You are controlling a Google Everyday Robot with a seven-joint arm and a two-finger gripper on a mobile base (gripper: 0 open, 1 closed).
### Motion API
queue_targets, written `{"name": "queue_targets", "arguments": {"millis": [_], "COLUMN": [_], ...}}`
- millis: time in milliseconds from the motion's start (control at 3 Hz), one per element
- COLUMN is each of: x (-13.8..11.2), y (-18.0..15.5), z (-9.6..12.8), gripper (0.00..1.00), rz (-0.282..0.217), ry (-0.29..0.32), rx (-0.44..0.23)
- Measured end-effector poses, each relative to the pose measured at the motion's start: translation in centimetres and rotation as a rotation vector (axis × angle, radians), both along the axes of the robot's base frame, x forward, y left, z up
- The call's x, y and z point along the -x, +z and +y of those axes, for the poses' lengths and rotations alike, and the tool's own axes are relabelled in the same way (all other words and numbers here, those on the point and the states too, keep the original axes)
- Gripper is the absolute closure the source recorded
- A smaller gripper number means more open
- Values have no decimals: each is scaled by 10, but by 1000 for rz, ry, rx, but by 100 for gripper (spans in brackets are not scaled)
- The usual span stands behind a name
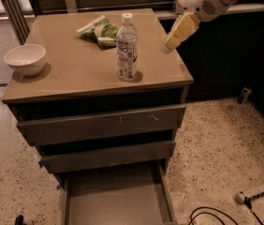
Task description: Place blue plastic bottle into bottom drawer
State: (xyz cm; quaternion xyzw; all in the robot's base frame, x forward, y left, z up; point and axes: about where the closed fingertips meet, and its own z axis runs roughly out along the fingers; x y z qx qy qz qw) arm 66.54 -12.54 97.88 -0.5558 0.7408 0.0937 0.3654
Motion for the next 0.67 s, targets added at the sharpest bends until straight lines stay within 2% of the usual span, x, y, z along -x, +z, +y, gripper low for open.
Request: {"name": "queue_targets", "arguments": {"millis": [333, 667], "x": [-15, -15], "y": [-11, -11], "z": [46, 46], "gripper": [0, 0], "rz": [81, 81], "ry": [90, 90], "rx": [-153, -153]}}
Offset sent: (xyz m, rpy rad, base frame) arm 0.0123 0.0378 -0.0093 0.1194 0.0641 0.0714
